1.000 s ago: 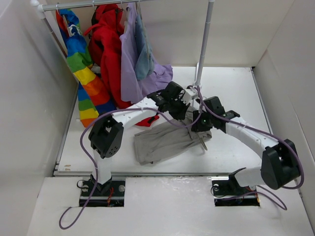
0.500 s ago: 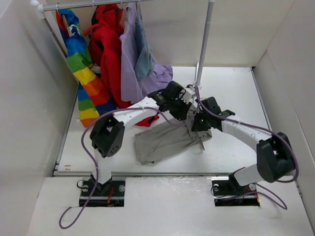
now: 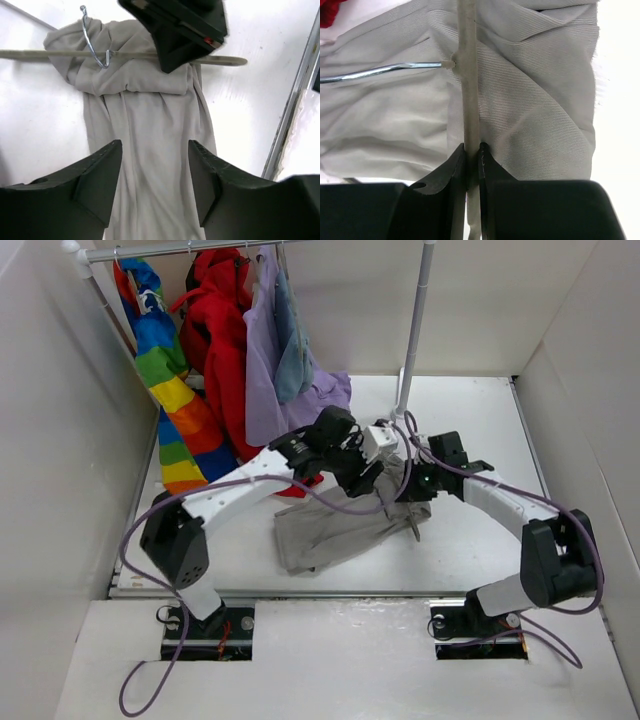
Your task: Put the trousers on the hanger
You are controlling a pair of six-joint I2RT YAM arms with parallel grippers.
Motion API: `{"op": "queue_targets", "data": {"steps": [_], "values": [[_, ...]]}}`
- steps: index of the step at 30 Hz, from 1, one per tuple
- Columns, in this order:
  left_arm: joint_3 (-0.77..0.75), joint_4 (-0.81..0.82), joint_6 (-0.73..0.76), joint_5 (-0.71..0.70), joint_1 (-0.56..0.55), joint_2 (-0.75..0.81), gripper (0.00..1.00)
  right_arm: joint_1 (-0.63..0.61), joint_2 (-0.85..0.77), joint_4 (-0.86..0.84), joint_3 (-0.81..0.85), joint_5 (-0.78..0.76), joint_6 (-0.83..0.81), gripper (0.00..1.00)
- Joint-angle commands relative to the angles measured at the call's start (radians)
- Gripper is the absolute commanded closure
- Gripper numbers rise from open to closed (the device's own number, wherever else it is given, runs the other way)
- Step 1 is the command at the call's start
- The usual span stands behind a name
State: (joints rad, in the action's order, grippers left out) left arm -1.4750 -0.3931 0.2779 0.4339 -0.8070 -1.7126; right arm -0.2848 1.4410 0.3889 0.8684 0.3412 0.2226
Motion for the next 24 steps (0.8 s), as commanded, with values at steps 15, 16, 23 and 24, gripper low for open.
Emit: {"op": "queue_targets", "data": {"steps": [15,16,23,24], "values": [[0.355,0.712,0.741,-0.282,-0.146,-0.041,0.36,0.145,0.085,-0.076,0.032,0.275,-0.108,1.00],[0.399,0.785,0.782,-0.246,-0.146,-0.041,0.36,0.154,0.085,-0.076,0.032,0.286,-0.120,1.00],[0.314,0.762,0.917,-0.247,-0.146,-0.143,0.33,0.164,0.094,-0.065,0.032,0.314,-0.138,1.00],[0.314,0.761,0.946,-0.247,-0.146,-0.153,0.33,0.164,0.104,-0.065,0.032,0.324,-0.138,1.00]]}}
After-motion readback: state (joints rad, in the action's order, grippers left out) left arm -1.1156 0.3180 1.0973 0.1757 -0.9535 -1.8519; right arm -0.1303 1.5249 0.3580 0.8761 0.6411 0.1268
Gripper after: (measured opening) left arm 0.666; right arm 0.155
